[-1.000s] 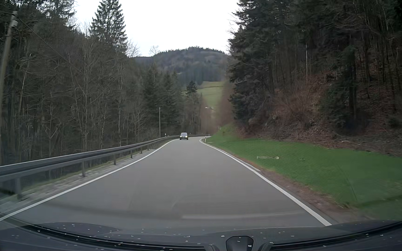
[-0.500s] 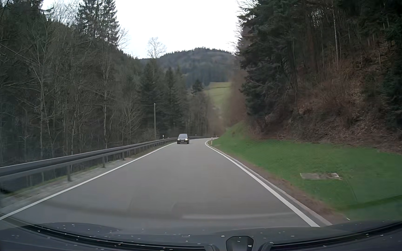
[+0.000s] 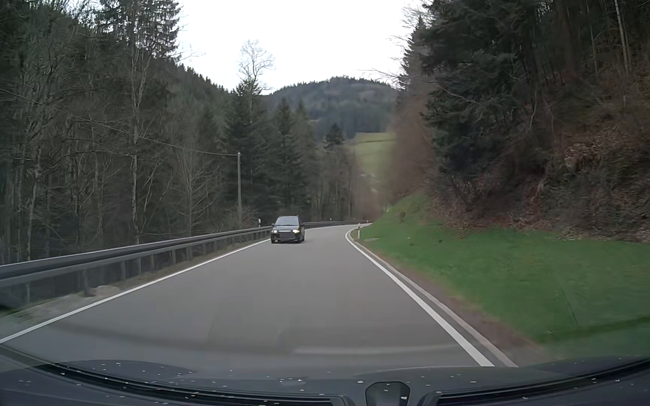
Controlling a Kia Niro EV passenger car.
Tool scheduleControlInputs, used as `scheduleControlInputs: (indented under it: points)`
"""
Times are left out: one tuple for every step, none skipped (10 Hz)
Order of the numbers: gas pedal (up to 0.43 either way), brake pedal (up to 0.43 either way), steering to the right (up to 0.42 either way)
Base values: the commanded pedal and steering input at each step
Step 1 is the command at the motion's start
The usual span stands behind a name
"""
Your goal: Follow the waypoints while adhering to traffic rules and regulations
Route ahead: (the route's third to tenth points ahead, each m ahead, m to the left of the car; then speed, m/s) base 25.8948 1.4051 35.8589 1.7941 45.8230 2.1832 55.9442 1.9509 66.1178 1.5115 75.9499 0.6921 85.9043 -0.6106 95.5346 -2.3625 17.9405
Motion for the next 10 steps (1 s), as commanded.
scheduleControlInputs:
  points:
    - [0.0, 0.0, -0.021]
    - [0.0, 0.0, -0.021]
    - [0.0, 0.0, -0.021]
    - [0.0, 0.0, -0.021]
    - [0.0, 0.0, -0.021]
    - [0.0, 0.0, -0.021]
    - [0.0, 0.0, -0.021]
    - [0.0, 0.0, -0.021]
    - [0.0, 0.0, -0.016]
    - [0.0, 0.0, -0.01]
